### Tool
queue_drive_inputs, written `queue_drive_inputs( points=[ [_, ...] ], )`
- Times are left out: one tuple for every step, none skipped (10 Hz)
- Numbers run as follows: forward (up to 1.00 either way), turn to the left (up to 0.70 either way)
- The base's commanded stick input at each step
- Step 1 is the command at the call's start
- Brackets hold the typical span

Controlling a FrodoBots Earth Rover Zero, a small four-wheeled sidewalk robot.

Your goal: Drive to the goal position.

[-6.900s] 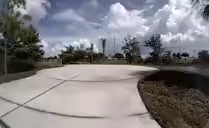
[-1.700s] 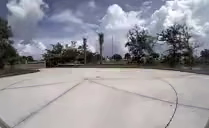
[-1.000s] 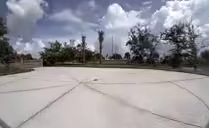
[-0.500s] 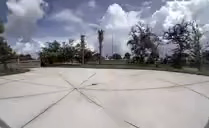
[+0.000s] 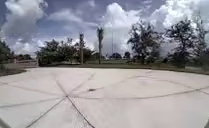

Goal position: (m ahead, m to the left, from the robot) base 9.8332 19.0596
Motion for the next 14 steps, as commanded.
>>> queue_drive_inputs(
  points=[
    [0.85,0.0],
    [0.85,0.0],
    [0.85,0.0],
    [0.85,0.0],
    [0.85,0.0],
    [0.85,0.03],
    [0.85,0.07],
    [0.85,0.34],
    [0.85,0.34],
    [0.85,0.33],
    [0.85,0.25],
    [0.85,0.09],
    [0.85,0.0],
    [0.85,0.0]
  ],
)
